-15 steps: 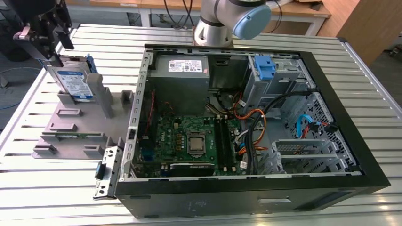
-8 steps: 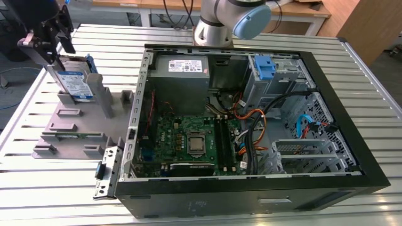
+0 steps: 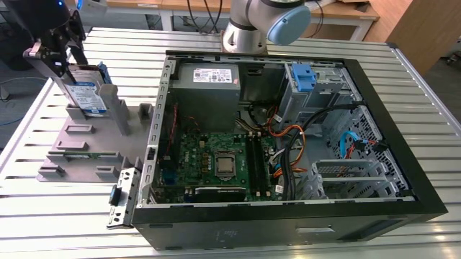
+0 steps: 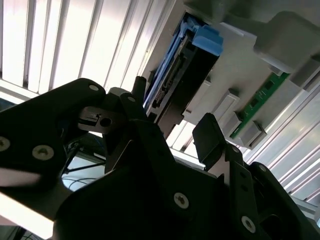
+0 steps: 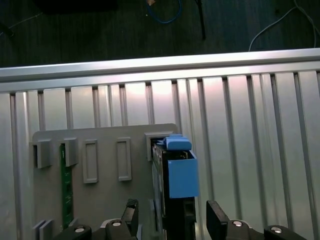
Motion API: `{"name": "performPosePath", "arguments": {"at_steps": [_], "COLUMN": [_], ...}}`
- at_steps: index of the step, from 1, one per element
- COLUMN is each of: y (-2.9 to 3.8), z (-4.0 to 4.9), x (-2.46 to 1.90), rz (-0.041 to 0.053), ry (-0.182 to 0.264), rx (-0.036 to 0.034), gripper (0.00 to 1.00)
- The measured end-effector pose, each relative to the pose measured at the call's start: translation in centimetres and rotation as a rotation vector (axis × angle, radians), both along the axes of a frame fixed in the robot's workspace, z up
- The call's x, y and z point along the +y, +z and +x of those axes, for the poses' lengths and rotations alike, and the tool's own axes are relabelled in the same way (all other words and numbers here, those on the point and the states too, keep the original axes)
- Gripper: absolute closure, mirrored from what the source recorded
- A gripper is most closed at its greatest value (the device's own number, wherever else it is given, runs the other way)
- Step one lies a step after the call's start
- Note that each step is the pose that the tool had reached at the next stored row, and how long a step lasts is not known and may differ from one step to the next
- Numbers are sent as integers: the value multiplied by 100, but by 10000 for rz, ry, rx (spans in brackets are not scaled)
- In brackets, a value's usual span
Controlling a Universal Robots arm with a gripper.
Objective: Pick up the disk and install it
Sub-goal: 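Pick up the disk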
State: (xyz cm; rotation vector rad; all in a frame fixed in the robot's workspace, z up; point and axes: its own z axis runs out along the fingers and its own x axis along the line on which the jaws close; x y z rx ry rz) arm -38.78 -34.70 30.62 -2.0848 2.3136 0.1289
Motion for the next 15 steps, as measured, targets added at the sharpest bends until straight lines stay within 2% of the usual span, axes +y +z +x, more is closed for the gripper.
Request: {"name": "performPosePath", "arguments": {"at_steps": [8,15], "y": [-59,-64], "z": [-1,-1], "x": [0,0], "rz": [0,0], "ry": [44,149], "rx": [0,-2], "gripper": [36,36]}}
